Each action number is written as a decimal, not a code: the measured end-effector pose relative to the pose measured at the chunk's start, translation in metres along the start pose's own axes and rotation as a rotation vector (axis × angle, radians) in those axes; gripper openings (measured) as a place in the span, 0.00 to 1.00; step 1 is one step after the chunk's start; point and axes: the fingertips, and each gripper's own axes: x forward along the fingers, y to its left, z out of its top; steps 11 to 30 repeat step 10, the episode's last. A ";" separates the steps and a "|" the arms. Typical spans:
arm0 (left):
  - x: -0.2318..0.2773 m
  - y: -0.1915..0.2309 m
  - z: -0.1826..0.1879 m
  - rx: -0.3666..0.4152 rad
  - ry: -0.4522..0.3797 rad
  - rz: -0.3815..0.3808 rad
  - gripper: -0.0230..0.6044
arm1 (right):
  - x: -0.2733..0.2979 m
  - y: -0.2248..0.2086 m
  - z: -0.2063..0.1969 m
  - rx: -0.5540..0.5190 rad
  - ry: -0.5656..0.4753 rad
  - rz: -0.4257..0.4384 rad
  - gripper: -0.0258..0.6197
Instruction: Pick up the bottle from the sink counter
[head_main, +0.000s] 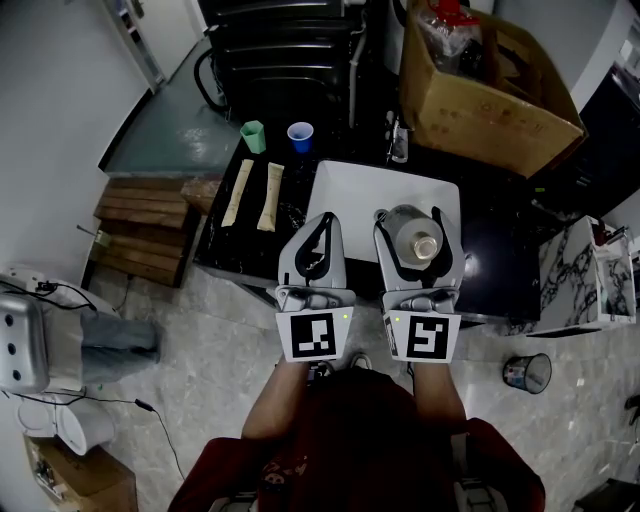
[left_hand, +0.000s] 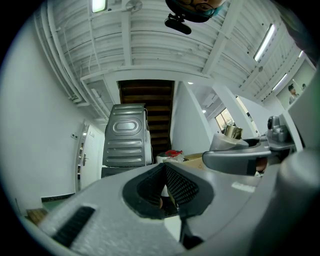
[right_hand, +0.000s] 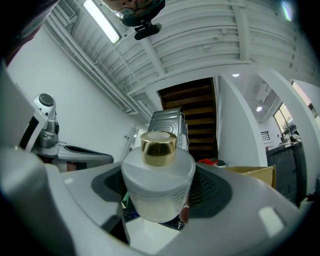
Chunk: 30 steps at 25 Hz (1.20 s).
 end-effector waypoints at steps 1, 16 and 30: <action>0.000 0.000 0.000 -0.001 0.001 0.001 0.04 | 0.000 0.000 -0.001 -0.004 0.001 0.001 0.56; 0.001 0.000 -0.001 -0.001 0.001 -0.001 0.04 | 0.000 0.000 -0.002 -0.002 0.006 -0.001 0.56; 0.001 0.000 -0.001 -0.001 0.001 -0.001 0.04 | 0.000 0.000 -0.002 -0.002 0.006 -0.001 0.56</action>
